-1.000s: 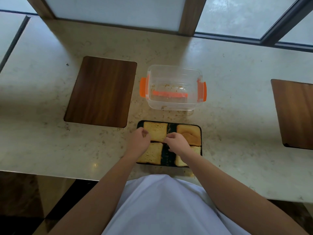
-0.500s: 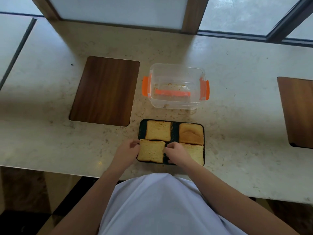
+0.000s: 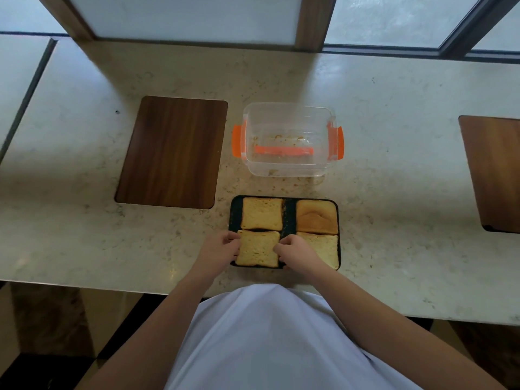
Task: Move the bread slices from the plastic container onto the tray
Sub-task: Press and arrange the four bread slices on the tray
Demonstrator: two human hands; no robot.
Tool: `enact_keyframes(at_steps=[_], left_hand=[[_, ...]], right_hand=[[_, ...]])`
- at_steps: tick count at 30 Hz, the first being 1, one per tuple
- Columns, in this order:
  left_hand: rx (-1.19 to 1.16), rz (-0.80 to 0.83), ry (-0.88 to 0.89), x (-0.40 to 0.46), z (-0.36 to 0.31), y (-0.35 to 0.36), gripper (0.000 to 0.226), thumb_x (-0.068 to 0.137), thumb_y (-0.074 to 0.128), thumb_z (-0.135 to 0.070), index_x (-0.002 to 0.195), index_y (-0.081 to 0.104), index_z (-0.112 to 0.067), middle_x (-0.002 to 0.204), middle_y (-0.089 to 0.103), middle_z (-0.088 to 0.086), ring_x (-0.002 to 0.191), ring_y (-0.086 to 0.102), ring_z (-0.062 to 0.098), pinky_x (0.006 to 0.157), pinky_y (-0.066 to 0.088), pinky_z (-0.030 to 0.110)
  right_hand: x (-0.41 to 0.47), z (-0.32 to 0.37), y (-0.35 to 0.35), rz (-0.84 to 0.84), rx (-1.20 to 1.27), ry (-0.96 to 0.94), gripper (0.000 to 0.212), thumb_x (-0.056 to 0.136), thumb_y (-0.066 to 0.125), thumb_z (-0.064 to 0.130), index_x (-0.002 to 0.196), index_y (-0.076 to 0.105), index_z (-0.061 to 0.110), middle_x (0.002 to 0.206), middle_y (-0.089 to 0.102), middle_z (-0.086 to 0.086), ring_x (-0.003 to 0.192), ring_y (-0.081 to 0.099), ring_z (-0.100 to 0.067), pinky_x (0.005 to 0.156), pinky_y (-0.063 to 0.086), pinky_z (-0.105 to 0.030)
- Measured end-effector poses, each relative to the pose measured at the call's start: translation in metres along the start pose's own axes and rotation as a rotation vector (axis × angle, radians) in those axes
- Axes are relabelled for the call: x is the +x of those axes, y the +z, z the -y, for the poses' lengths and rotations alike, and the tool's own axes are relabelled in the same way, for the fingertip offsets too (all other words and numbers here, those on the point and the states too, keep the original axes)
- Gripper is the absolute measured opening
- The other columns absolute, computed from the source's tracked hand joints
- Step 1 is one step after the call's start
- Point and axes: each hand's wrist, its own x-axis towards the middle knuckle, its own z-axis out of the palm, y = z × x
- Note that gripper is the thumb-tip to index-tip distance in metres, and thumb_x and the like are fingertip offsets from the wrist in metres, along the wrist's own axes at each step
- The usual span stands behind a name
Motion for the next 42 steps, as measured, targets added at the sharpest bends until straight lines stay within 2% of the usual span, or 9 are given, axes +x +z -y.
enact_keyframes(at_steps=[4,10,15,18,23,27,34,39,42], left_hand=[[-0.006,0.028,-0.003,0.002,-0.004,0.003,0.019,0.094,0.057,-0.016,0.111,0.066,-0.014,0.093,0.073,0.011,0.081,0.068,0.019,0.079,0.059,0.036],[-0.023,-0.045,0.093,0.006,-0.013,0.002,0.018,0.094,0.056,-0.016,0.102,0.064,-0.03,0.103,0.068,0.001,0.096,0.066,0.017,0.082,0.058,0.035],[0.051,-0.045,0.097,0.021,-0.026,0.003,0.023,0.093,0.054,-0.024,0.115,0.061,-0.028,0.108,0.061,-0.006,0.1,0.06,0.014,0.093,0.053,0.047],[0.095,-0.039,0.059,0.028,-0.032,0.007,0.028,0.093,0.055,-0.028,0.121,0.058,-0.026,0.103,0.06,-0.006,0.094,0.059,0.012,0.091,0.053,0.047],[0.061,-0.012,-0.009,0.032,-0.033,0.013,0.046,0.092,0.058,-0.031,0.136,0.048,-0.025,0.101,0.058,-0.002,0.089,0.06,0.013,0.082,0.055,0.042],[0.064,-0.008,-0.011,0.032,-0.033,0.014,0.045,0.092,0.058,-0.034,0.135,0.048,-0.026,0.101,0.059,-0.003,0.086,0.061,0.012,0.078,0.055,0.039],[0.1,-0.003,0.026,0.032,-0.032,0.008,0.041,0.093,0.057,-0.036,0.131,0.053,-0.023,0.102,0.059,-0.007,0.088,0.059,0.007,0.069,0.051,0.032],[0.121,-0.043,0.033,0.031,-0.028,0.004,0.041,0.093,0.057,-0.035,0.132,0.053,-0.023,0.101,0.058,-0.007,0.088,0.059,0.009,0.082,0.055,0.04],[0.15,-0.041,0.048,0.03,-0.027,0.001,0.041,0.094,0.056,-0.034,0.133,0.053,-0.021,0.103,0.058,-0.008,0.09,0.059,0.008,0.088,0.055,0.045]], right_hand=[[-0.001,0.0,-0.004,-0.01,-0.009,0.012,0.039,0.094,0.058,0.024,0.122,0.062,-0.002,0.12,0.066,-0.028,0.109,0.064,-0.039,0.095,0.054,-0.057],[0.006,0.009,-0.014,-0.058,0.018,0.013,0.032,0.095,0.058,0.026,0.123,0.059,0.009,0.106,0.067,-0.013,0.101,0.065,-0.028,0.093,0.057,-0.052],[0.017,0.025,-0.019,-0.056,0.051,0.018,0.05,0.095,0.057,0.028,0.141,0.047,0.011,0.096,0.058,0.004,0.091,0.061,-0.015,0.094,0.058,-0.048],[0.022,0.029,-0.02,-0.039,0.052,0.041,0.057,0.095,0.056,0.027,0.149,0.041,0.012,0.094,0.058,0.002,0.082,0.059,-0.012,0.094,0.058,-0.049],[0.025,0.03,-0.016,0.002,0.055,0.068,0.053,0.096,0.055,0.026,0.146,0.043,0.013,0.094,0.061,-0.003,0.104,0.064,-0.026,0.095,0.057,-0.052],[0.029,0.027,-0.013,0.003,0.046,0.056,0.054,0.095,0.056,0.027,0.145,0.043,0.013,0.094,0.06,-0.001,0.077,0.056,-0.011,0.094,0.057,-0.051],[0.034,0.026,-0.008,0.009,0.053,0.043,0.032,0.093,0.057,0.027,0.122,0.05,0.016,0.101,0.062,-0.005,0.099,0.064,-0.021,0.096,0.055,-0.055],[0.037,0.029,-0.003,0.026,0.027,0.039,0.042,0.092,0.057,0.03,0.131,0.048,0.015,0.106,0.065,-0.009,0.094,0.062,-0.02,0.094,0.057,-0.05],[0.038,0.031,-0.001,0.027,0.019,0.036,0.048,0.092,0.057,0.029,0.136,0.047,0.013,0.092,0.061,-0.002,0.084,0.059,-0.016,0.092,0.058,-0.047]])
